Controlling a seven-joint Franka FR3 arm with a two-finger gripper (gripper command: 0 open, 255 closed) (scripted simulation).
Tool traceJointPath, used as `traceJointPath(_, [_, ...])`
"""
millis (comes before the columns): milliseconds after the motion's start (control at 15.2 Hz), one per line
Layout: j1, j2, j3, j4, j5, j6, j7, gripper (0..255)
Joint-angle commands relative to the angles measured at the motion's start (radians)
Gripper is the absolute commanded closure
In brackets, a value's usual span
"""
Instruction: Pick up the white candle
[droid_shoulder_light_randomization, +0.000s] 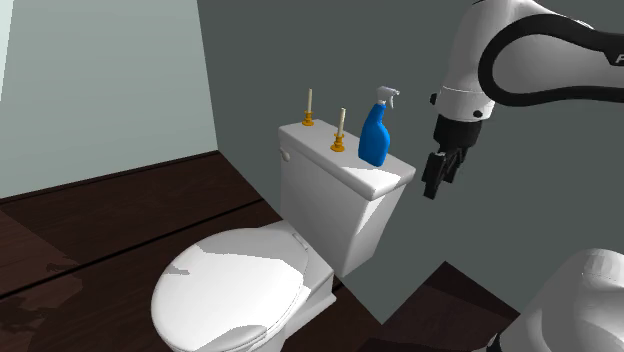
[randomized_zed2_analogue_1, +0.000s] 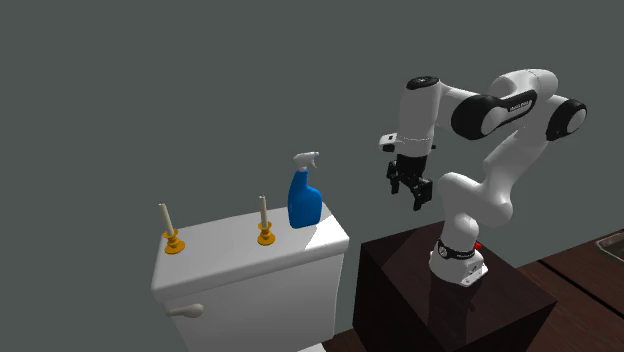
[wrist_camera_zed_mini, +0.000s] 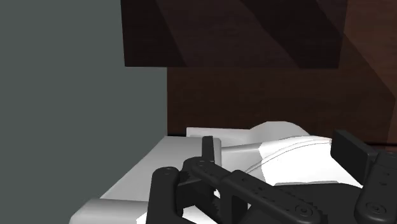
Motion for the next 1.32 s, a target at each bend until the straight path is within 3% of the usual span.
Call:
traceJointPath(0, [0.0, 0.0, 0.0, 0.0, 0.0, 0.0, 0.0, 0])
traceJointPath(594, [-0.021, 0.311, -0.048, 0.234, -0.024, 0.146, -0.061, 0])
traceJointPath(1254, [-0.035, 0.648, -0.088, 0.596, -0.009, 0.197, -0.129, 0])
